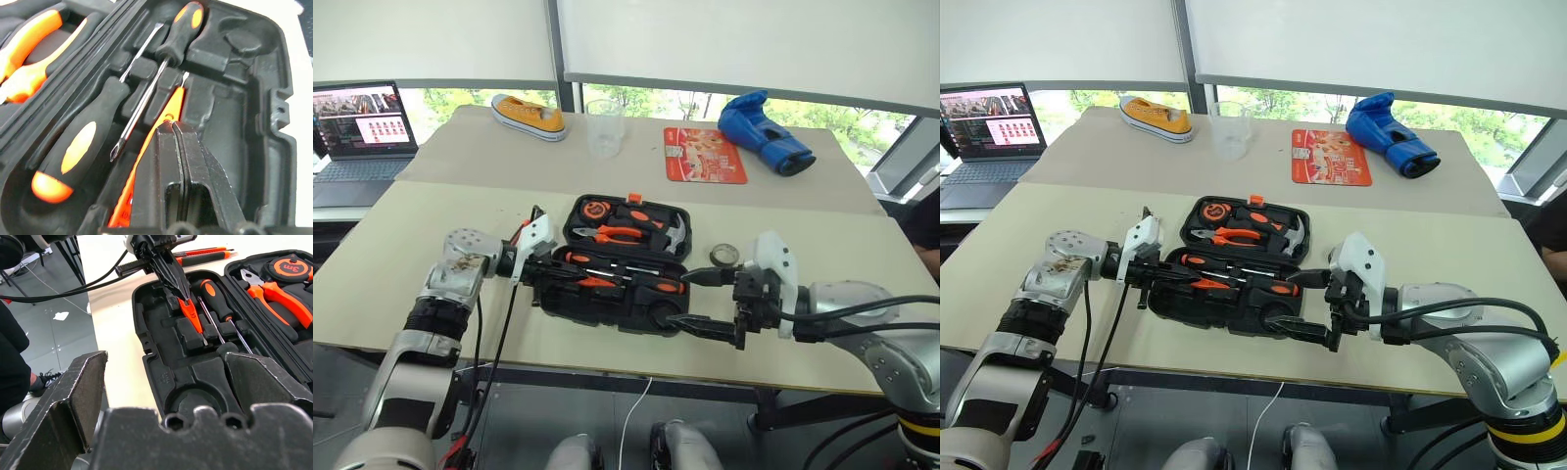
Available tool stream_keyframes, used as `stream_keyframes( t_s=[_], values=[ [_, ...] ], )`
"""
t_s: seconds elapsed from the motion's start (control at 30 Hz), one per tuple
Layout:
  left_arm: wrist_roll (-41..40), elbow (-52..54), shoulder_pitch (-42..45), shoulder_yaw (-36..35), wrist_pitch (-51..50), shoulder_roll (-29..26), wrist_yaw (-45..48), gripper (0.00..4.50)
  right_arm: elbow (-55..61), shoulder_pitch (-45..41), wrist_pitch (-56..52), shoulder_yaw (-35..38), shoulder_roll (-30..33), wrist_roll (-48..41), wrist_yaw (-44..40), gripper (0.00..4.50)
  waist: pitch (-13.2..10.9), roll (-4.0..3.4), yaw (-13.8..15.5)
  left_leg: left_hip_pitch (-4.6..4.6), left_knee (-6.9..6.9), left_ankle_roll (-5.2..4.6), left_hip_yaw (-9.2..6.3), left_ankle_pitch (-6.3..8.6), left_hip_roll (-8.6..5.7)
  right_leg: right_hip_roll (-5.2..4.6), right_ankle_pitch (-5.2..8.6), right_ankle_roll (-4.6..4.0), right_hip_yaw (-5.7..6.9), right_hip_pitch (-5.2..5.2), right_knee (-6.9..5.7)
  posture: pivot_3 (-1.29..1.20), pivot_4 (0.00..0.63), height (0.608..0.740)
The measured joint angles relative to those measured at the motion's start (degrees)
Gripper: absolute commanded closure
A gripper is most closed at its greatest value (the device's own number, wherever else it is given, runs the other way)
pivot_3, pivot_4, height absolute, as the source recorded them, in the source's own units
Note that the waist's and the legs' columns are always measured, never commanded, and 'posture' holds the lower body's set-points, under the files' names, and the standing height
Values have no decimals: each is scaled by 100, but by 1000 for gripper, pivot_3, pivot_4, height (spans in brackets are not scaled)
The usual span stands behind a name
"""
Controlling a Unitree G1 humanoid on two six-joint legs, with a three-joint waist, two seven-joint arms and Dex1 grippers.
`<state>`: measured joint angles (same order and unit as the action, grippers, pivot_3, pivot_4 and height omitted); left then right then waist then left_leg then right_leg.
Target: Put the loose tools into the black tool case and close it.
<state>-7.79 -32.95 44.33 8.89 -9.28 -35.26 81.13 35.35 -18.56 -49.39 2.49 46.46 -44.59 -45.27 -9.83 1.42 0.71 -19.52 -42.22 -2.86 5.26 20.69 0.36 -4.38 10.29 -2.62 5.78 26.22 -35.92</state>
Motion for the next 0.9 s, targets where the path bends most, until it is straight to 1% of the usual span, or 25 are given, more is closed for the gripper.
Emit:
stream_keyframes(
  t_s=[0.17,0.23,0.27,0.3,0.37,0.4,0.43,0.5,0.53,0.57,0.6,0.67,0.7,0.77,0.83,0.9],
  values=[
    [94,-273,3,0,361,128,-177,4440,-10,-72,26,-85,-21,42,-44,0,1,1,19,3,-4,0,-2,0,-5,-5,-1,2,1,-4,-5,0,150,724],
    [81,-215,-52,-40,309,115,-267,3941,-48,-168,48,-167,-53,52,-91,0,1,1,16,5,-10,0,0,0,-2,-6,-3,6,-6,-6,-6,0,150,724],
    [53,-107,-137,-114,237,86,-327,3803,-82,-231,51,-202,-72,53,-109,0,1,1,6,6,-11,-1,1,-1,-1,-6,-4,8,-10,-6,-8,0,150,724],
    [-4,20,-233,-194,117,24,-407,3433,-116,-301,55,-221,-104,54,-134,0,1,1,-3,7,-12,-1,1,-1,3,-9,-4,9,-14,-5,-8,0,150,724],
    [-253,756,-815,-580,-408,-359,-562,2615,-252,-578,114,-315,-192,58,-247,0,0,4,-108,13,-9,1,16,-1,31,-6,-4,9,-34,0,-3,0,150,724],
    [-392,1150,-1111,-812,-666,-535,-638,2292,-345,-691,132,-362,-228,64,-296,0,-1,5,-157,15,-4,4,13,-2,37,-4,-4,9,-32,0,-5,0,150,724],
    [-623,1761,-1573,-1198,-1054,-760,-791,1957,-478,-857,150,-433,-307,68,-361,0,-2,8,-185,18,1,6,17,-2,42,-2,-4,7,-32,9,-5,0,150,724],
    [-1026,2820,-2365,-1972,-1737,-1031,-1114,1155,-699,-1067,222,-503,-412,97,-498,0,-2,7,-204,23,23,13,13,-4,46,-7,4,-11,-30,12,-8,0,150,724],
    [-1144,3230,-2686,-2318,-1974,-1104,-1278,962,-799,-1180,280,-579,-466,131,-550,0,-2,6,-180,22,27,15,11,-4,45,-6,7,-17,-26,13,-8,0,150,724],
    [-1258,3661,-3096,-2713,-2225,-1163,-1470,525,-901,-1293,346,-663,-540,184,-624,0,-2,3,-158,24,36,19,10,-3,45,-7,9,-21,-24,15,-6,0,150,724],
    [-1300,4163,-3724,-3234,-2470,-1168,-1708,123,-1057,-1446,459,-812,-629,308,-739,0,-1,2,-147,24,38,21,10,-2,44,-8,10,-23,-22,15,-1,0,150,724],
    [-1335,4557,-4396,-3715,-2747,-1126,-1969,55,-1246,-1523,613,-917,-671,444,-877,0,-1,2,-134,20,40,22,11,-1,42,-9,10,-23,-16,13,5,0,150,724],
    [-1376,4795,-4823,-4087,-2945,-1019,-2193,55,-1423,-1620,717,-1032,-708,572,-984,0,-2,1,-94,17,39,22,10,-1,40,-13,10,-23,-11,12,10,0,150,724],
    [-1394,5028,-5181,-4412,-3135,-921,-2471,55,-1590,-1716,837,-1116,-782,699,-1117,0,-2,2,-34,18,37,23,9,-1,37,-18,10,-22,-7,7,11,0,150,724],
    [-1402,5206,-5317,-4571,-3305,-917,-2723,55,-1714,-1816,950,-1197,-819,800,-1234,0,-2,2,32,20,36,24,3,-1,34,-26,10,-22,0,3,8,0,150,724],
    [-1413,5221,-5148,-4513,-3501,-974,-2952,55,-1769,-1873,1034,-1242,-860,879,-1343,0,-2,2,68,22,36,29,1,-4,31,-27,11,-22,-1,-1,4,0,150,724]
  ],
)
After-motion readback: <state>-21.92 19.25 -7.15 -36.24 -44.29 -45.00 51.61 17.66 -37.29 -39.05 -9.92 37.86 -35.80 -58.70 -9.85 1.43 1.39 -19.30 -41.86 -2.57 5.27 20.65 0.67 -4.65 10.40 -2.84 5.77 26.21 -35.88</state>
